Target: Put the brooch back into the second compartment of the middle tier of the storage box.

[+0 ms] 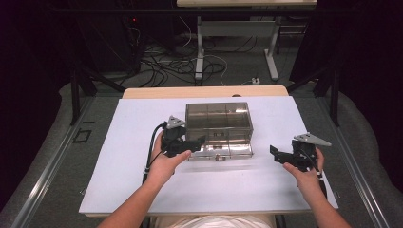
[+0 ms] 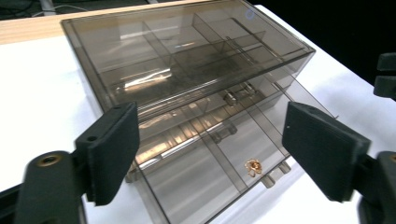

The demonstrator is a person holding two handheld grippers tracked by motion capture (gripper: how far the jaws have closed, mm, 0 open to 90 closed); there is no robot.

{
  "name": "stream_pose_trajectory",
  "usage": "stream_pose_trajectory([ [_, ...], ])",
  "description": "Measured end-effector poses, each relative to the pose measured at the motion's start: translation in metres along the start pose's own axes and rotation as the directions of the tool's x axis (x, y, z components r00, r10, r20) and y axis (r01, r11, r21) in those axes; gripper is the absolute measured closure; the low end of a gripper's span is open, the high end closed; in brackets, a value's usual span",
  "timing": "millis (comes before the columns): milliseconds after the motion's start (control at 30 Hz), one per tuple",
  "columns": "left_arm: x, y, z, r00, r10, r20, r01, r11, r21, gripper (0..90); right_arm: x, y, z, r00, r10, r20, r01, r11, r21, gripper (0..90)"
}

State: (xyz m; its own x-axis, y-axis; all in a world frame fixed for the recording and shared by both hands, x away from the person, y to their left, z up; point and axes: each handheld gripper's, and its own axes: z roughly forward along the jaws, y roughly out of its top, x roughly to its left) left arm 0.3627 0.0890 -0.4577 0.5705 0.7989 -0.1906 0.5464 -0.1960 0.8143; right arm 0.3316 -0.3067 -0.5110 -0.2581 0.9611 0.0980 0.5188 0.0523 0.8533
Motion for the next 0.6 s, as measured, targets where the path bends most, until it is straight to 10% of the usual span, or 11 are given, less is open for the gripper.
stream_pose_trajectory([
  [600,0.037,-0.010,-0.017,0.9959,-0.067,-0.062,0.064,0.9966,-0.052,0.3,0.000,0.000,0.000,1.0000,-0.004,-0.002,0.004,1.0000,-0.001,8.1],
])
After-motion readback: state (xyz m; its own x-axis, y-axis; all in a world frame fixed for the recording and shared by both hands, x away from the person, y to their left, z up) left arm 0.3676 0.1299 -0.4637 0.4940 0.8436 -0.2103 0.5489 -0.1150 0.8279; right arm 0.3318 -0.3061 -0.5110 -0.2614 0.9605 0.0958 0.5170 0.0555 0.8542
